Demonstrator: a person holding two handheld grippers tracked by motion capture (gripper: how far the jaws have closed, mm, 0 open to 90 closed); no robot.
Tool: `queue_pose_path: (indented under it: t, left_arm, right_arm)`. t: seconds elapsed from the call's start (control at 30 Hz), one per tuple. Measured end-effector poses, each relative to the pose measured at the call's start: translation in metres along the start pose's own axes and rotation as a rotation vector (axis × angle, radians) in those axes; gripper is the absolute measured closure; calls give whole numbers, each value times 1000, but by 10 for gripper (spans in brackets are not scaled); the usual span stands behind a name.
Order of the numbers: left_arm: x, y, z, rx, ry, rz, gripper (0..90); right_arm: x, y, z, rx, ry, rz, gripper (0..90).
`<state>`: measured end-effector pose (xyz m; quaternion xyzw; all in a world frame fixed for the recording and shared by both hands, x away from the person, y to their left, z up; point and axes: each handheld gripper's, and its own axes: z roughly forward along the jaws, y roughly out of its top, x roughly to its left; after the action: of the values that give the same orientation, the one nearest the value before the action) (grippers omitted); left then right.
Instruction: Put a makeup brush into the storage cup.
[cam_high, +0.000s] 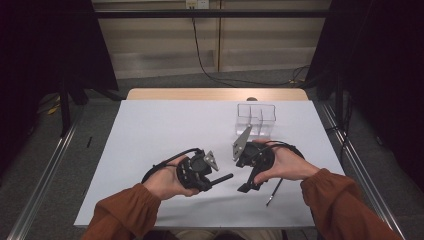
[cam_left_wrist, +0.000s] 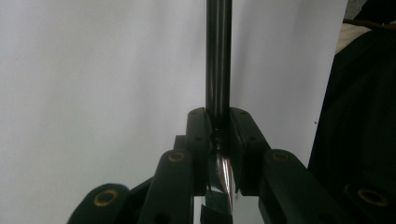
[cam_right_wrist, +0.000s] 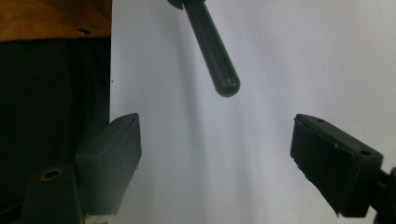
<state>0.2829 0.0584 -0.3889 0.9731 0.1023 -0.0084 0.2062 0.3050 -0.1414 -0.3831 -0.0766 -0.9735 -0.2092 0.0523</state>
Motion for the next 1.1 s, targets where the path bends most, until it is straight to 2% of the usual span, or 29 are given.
queue_pose_path:
  t: [0.03,0.17,0.23,0.3,0.33,0.37,0.4,0.43,0.57,0.67,0.7,0.73,0.83,0.87,0.9,0.97,1.1]
  left_arm:
    - [-1,0,1,3,-4,-8,791]
    - [0,0,2,23,-13,8,791]
    - [0,-1,2,23,-14,-2,791]
    - [1,-1,1,36,-11,11,791]
    - [1,-2,1,26,-16,-2,791]
    - [1,-2,1,27,-11,4,791]
    - [1,-2,1,28,-13,2,791]
    - [3,-2,0,42,-15,21,791]
    - [2,-4,2,44,-17,14,791]
    - [2,-4,2,47,-17,19,791]
    - [1,-4,4,38,-15,9,791]
    - [2,-4,3,53,-19,24,791]
    - [1,-4,4,50,-25,10,791]
    - [2,-4,4,53,-23,26,791]
    - [2,-4,4,50,-23,25,790]
    - [2,-3,4,52,-22,25,791]
    - [2,-3,6,46,-19,19,791]
  right_arm:
    - [0,1,1,16,8,4,161]
    - [0,5,5,40,16,-15,190]
    - [-2,6,8,55,11,-31,196]
    - [-3,6,11,74,7,-36,213]
    - [-3,7,12,87,6,-36,195]
    - [-2,8,13,103,5,-15,160]
    - [-3,9,14,101,-5,-11,149]
    - [-4,10,13,107,-8,-17,159]
    - [-4,12,14,96,-18,-33,108]
    - [-3,14,16,90,-30,-34,89]
    - [-2,15,17,92,-26,-30,93]
    - [-3,16,17,84,-32,-42,141]
    - [-5,17,16,66,7,-39,291]
    - [-6,17,15,60,15,-40,321]
    - [-7,17,15,54,20,-35,327]
    - [-8,18,17,58,28,-35,409]
    - [-9,19,19,53,45,-51,481]
